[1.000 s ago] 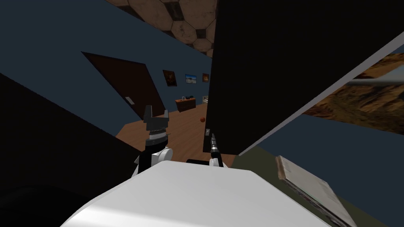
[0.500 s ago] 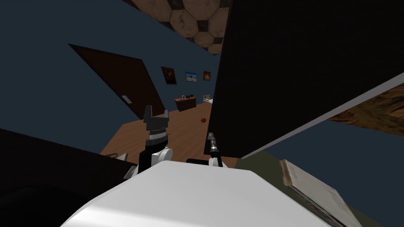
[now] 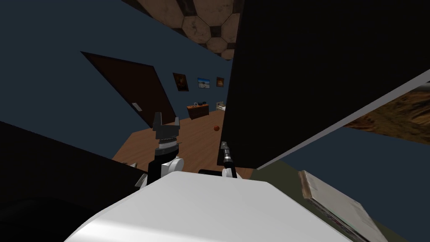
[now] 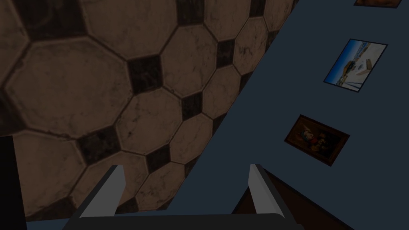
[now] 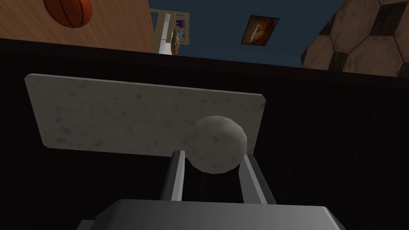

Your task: Push the door open

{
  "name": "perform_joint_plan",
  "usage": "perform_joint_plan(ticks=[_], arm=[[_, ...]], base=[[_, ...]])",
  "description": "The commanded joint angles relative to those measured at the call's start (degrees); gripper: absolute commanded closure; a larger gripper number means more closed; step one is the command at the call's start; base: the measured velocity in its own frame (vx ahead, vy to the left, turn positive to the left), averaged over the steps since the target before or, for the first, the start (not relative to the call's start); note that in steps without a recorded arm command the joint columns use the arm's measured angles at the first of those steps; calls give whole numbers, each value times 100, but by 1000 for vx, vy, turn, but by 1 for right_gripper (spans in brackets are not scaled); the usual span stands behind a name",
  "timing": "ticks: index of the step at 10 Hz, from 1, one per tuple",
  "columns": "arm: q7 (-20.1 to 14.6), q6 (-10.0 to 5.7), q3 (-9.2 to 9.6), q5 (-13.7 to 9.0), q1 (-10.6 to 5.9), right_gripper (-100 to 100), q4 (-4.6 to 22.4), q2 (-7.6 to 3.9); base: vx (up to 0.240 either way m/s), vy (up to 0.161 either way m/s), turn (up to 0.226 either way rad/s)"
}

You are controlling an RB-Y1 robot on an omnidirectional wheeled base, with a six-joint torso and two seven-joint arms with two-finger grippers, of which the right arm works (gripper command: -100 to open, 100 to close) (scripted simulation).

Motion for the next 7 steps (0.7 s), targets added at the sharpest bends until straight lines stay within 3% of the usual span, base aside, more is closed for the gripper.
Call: perform_joint_plan(ticks=[1, 3, 4, 7], arm=[[30, -18, -83, -72, -10, 100, 0, -90], [63, -38, -173, -150, -21, 100, 1, -144], [127, -22, -54, -137, 107, -100, -84, -224], [195, -60, 19, -154, 156, -100, -126, -191]], base=[[104, 39, -62], [180, 58, -61], [-18, -45, -31], [-168, -86, -11]])
